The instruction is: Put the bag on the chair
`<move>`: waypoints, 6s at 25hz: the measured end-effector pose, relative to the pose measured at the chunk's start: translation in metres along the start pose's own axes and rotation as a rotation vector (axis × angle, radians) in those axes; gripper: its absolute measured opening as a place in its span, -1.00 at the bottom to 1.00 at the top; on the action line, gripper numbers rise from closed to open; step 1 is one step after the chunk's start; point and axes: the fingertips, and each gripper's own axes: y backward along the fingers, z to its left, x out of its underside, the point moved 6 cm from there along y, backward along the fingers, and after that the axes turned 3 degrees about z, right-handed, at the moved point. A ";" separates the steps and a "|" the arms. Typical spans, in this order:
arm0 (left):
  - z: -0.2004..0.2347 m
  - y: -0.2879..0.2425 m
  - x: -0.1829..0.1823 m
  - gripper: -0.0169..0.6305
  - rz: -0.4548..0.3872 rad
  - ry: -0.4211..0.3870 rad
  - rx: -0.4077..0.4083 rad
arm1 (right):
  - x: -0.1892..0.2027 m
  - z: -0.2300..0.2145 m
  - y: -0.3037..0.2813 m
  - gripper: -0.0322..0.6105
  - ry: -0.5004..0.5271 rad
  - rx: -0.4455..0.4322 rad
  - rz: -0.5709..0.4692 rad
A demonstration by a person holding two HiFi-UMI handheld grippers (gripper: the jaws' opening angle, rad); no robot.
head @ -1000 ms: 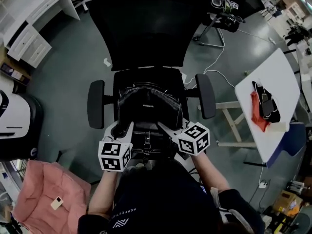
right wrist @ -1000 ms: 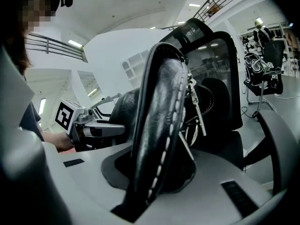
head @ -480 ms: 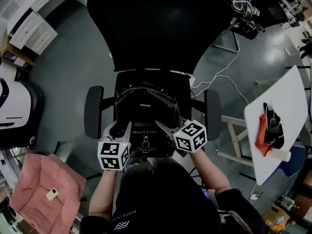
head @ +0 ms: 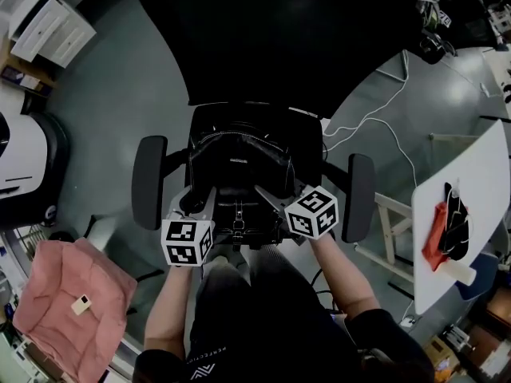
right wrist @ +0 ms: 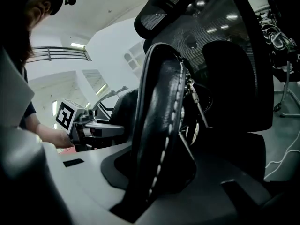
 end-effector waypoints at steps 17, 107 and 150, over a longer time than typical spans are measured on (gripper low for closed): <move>0.022 -0.062 0.025 -0.49 0.069 0.048 -0.026 | 0.023 -0.050 -0.040 -0.62 -0.042 0.021 0.039; -0.005 0.012 -0.008 -0.91 -0.023 -0.084 0.025 | 0.018 0.009 0.061 -0.79 -0.185 0.593 -0.171; -0.023 0.082 0.024 -0.92 -0.023 -0.094 0.058 | 0.047 0.085 0.082 -0.90 -0.159 0.543 -0.173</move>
